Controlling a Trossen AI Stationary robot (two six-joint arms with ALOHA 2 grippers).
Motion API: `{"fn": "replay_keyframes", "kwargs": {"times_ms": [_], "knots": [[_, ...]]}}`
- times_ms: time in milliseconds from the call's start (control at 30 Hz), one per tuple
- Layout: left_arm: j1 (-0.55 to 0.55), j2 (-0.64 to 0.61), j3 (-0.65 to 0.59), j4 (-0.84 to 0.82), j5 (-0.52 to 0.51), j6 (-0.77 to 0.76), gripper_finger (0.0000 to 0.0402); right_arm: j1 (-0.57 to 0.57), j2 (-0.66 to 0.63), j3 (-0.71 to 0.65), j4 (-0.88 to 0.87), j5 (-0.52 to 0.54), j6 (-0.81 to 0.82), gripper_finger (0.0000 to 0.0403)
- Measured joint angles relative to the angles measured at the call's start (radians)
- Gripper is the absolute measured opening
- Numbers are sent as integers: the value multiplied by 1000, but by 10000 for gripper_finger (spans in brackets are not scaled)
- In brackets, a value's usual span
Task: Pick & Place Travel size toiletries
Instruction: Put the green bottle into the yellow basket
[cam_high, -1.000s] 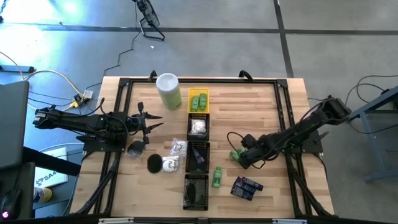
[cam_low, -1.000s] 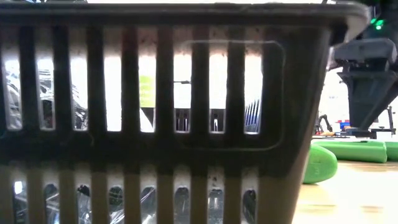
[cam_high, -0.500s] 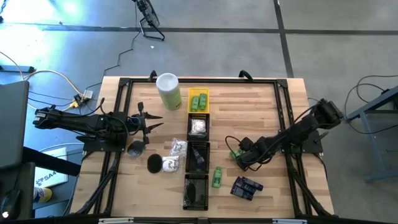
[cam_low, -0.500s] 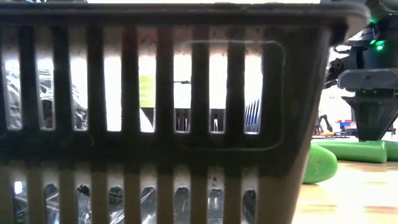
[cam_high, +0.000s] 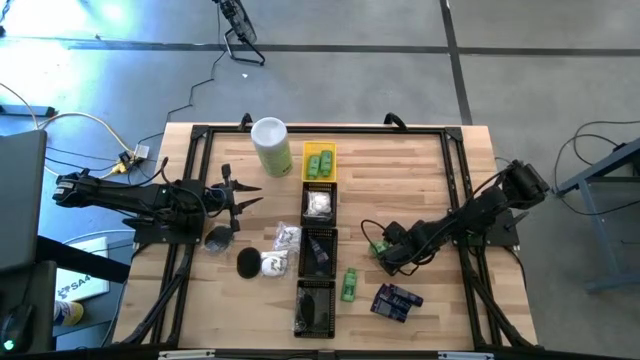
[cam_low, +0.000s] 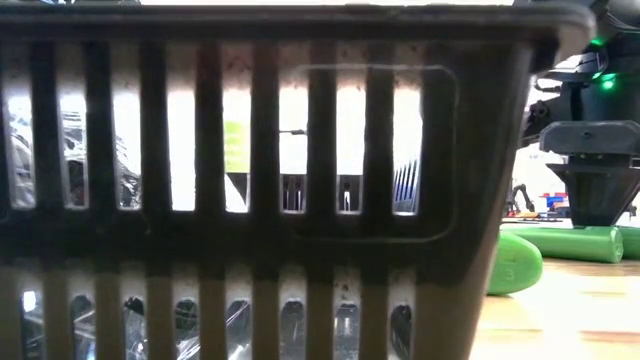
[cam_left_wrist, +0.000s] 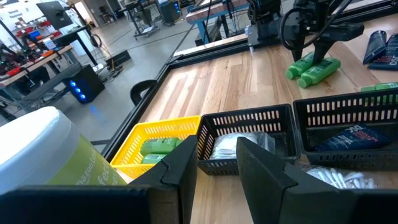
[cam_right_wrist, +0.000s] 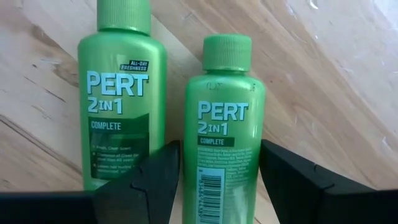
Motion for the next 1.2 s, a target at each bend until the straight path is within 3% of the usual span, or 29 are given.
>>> {"fn": "replay_keyframes", "kwargs": {"times_ms": [233,533,1033,1200], "knots": [[0,0,0,0,0,0,109,3,0,0,9,67,0,206],[0,0,0,0,0,0,109,-12,-2,-35,38,-31,36,206],[0,0,0,0,0,0,109,-10,-3,-47,59,-16,34,206],[0,0,0,0,0,0,109,-10,-2,-47,61,-16,34,188]]}}
